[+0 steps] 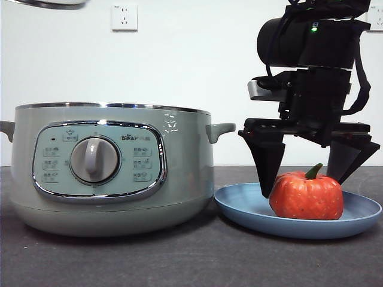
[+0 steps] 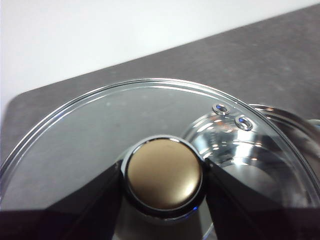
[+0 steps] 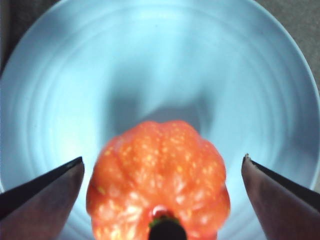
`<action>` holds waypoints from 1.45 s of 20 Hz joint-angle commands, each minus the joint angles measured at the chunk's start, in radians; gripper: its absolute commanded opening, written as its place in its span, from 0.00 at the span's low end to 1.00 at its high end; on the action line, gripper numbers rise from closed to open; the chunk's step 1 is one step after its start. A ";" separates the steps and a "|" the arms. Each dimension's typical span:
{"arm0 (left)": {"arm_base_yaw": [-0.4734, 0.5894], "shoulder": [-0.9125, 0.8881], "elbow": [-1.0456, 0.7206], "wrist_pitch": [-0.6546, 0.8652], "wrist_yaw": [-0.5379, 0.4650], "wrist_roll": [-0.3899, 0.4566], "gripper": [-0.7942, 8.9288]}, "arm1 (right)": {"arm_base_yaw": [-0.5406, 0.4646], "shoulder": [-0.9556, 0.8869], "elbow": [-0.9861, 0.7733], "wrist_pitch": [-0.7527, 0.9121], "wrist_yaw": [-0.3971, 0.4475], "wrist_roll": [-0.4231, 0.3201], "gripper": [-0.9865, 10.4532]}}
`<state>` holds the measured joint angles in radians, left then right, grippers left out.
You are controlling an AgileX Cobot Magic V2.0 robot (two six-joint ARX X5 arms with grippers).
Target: Take the pumpkin out from the steamer,put the pumpkin in the blue plate,close the lid
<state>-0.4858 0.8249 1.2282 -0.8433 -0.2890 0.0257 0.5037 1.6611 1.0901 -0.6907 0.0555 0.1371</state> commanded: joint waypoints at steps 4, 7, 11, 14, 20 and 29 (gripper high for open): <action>0.001 0.089 0.005 0.141 0.127 0.003 0.07 | 0.001 -0.193 -0.007 -0.007 0.002 0.008 0.61; 0.000 0.169 0.005 0.195 0.206 0.002 0.07 | -0.001 -0.339 -0.007 -0.007 0.005 0.008 0.61; 0.000 0.288 0.005 0.248 0.296 0.002 0.07 | -0.001 -0.500 -0.007 -0.008 0.057 0.008 0.61; 0.000 0.373 0.005 0.264 0.302 0.002 0.07 | -0.004 -0.584 -0.007 -0.021 0.093 0.008 0.61; -0.002 0.502 0.005 0.298 0.383 0.001 0.07 | -0.007 -0.658 -0.007 -0.060 0.162 0.008 0.61; -0.007 0.579 0.005 0.280 0.395 0.003 0.07 | -0.007 -0.667 -0.007 -0.081 0.161 0.008 0.61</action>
<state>-0.4911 1.3994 1.2282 -0.5991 0.1009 0.0265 0.4969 0.9962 1.0901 -0.7742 0.2131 0.1390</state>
